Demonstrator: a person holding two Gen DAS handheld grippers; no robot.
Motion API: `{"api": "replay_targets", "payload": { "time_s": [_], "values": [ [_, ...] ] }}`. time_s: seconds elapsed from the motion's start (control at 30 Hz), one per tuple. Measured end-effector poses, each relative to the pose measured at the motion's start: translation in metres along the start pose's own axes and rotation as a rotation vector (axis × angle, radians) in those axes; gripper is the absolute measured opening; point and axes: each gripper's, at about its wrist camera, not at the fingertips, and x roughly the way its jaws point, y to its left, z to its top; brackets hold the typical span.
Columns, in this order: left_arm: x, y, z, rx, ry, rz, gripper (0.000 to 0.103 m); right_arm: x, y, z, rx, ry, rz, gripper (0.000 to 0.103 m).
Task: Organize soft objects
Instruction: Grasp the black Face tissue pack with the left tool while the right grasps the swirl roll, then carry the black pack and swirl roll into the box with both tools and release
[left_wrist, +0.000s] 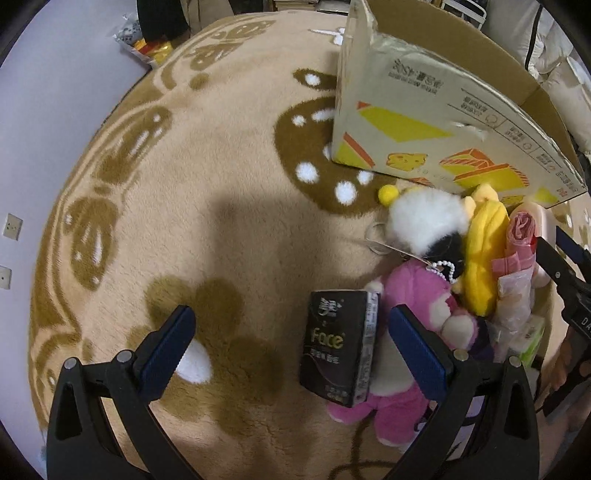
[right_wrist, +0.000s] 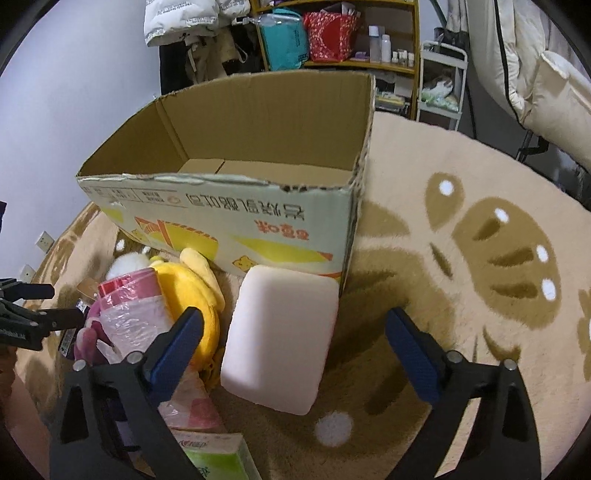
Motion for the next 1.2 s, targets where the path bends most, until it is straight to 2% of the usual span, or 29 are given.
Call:
{"api": "replay_targets", "payload": {
  "time_s": [0.1, 0.17, 0.23, 0.33, 0.53, 0.57, 0.6, 0.63, 0.67, 0.77, 0.9, 0.97, 1.1, 1.2],
  "values": [
    [0.006, -0.004, -0.001, 0.007, 0.017, 0.007, 0.103, 0.0, 0.0, 0.0, 0.0, 0.006, 0.005, 0.098],
    [0.007, -0.004, 0.001, 0.005, 0.015, 0.014, 0.103, 0.003, 0.001, 0.0, -0.002, 0.017, 0.006, 0.088],
    [0.008, -0.003, 0.002, -0.005, 0.016, 0.01, 0.103, 0.006, 0.0, -0.001, 0.001, 0.032, 0.009, 0.084],
    [0.011, 0.0, 0.004, -0.009, 0.021, 0.021, 0.102, 0.008, -0.003, -0.004, 0.012, 0.031, 0.005, 0.083],
    [0.015, 0.003, 0.004, -0.025, 0.032, 0.002, 0.08, 0.008, -0.001, -0.007, -0.006, 0.031, 0.016, 0.069],
    [0.014, 0.004, 0.001, -0.025, 0.032, -0.002, 0.075, 0.008, 0.002, -0.006, -0.018, 0.029, 0.016, 0.064],
    [0.014, 0.004, 0.0, -0.024, 0.033, -0.004, 0.064, 0.008, 0.003, -0.007, -0.024, 0.028, 0.019, 0.062],
    [0.014, 0.004, -0.001, -0.024, 0.034, -0.002, 0.058, 0.007, 0.005, -0.008, -0.031, 0.028, 0.024, 0.059],
    [0.015, 0.003, -0.003, -0.02, 0.039, 0.007, 0.05, 0.006, 0.007, -0.008, -0.039, 0.027, 0.019, 0.058],
    [0.021, 0.001, -0.007, -0.005, 0.069, 0.028, 0.039, 0.005, 0.009, -0.009, -0.052, 0.021, 0.011, 0.055],
    [0.016, 0.001, -0.007, -0.005, 0.045, 0.012, 0.019, 0.002, 0.008, -0.01, -0.042, 0.016, 0.011, 0.054],
    [0.012, 0.0, -0.009, -0.007, 0.03, -0.012, 0.019, 0.0, 0.007, -0.01, -0.04, 0.013, 0.005, 0.053],
    [0.0, 0.002, -0.011, -0.001, -0.019, -0.005, 0.019, -0.006, 0.005, -0.012, -0.032, 0.005, 0.001, 0.05],
    [-0.019, 0.003, -0.015, -0.011, -0.103, 0.002, 0.019, -0.014, 0.004, -0.012, -0.026, -0.014, 0.005, 0.049]
  ]
}}
